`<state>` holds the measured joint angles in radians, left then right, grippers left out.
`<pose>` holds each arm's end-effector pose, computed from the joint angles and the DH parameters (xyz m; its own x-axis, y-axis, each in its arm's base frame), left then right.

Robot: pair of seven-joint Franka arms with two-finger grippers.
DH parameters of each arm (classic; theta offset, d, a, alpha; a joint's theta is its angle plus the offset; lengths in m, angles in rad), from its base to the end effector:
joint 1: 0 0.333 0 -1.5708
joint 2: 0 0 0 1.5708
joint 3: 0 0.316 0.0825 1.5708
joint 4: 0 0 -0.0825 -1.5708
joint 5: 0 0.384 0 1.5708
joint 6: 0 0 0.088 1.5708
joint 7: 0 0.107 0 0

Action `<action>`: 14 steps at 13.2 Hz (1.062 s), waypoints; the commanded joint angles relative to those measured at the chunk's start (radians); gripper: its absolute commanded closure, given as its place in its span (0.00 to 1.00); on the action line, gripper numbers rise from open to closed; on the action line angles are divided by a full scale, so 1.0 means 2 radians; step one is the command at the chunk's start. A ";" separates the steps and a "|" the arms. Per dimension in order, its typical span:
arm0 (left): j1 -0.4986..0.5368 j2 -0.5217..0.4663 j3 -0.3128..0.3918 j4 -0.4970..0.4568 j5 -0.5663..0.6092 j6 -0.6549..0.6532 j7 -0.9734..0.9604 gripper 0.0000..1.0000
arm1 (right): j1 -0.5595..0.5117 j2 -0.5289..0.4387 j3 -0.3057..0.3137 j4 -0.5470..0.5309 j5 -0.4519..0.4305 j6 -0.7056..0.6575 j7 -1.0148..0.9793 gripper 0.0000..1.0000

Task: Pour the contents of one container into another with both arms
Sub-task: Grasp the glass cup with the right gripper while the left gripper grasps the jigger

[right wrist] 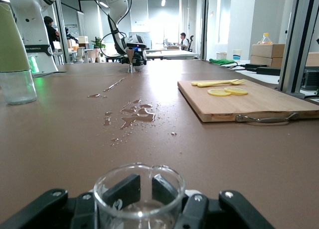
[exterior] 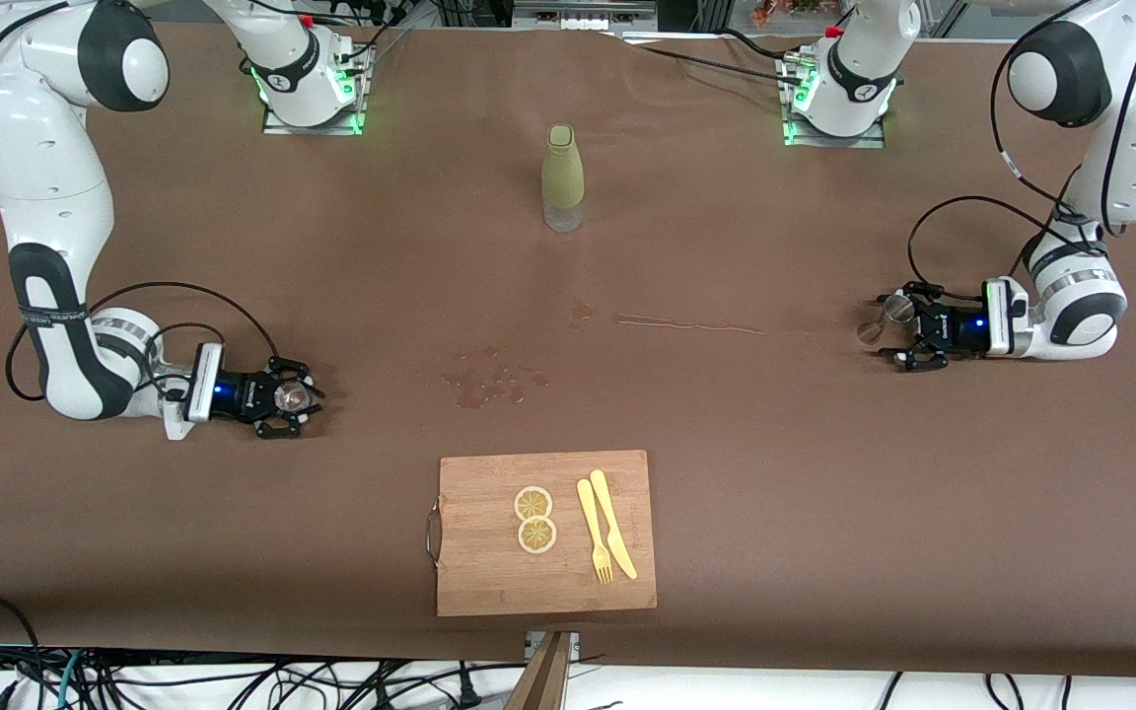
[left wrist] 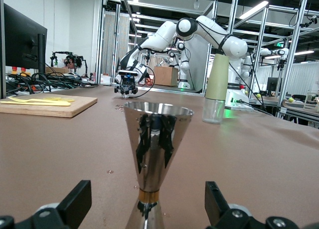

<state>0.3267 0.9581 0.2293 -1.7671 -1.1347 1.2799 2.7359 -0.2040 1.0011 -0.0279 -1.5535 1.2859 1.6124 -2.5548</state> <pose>0.4876 0.1703 0.0481 0.1049 -0.0755 0.9916 -0.9932 0.0423 0.1083 0.6244 -0.0439 0.0648 0.0200 0.2126 0.9769 0.9998 -0.0059 -0.0192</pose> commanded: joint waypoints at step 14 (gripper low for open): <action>-0.004 -0.007 0.010 -0.008 0.018 -0.016 0.057 0.17 | 0.051 -0.100 0.012 -0.018 0.011 0.007 0.121 0.82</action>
<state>0.3269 0.9588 0.2359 -1.7694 -1.1242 1.2596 2.7375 -0.1141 0.8771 -0.0046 -1.5353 1.2920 1.5961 -2.3426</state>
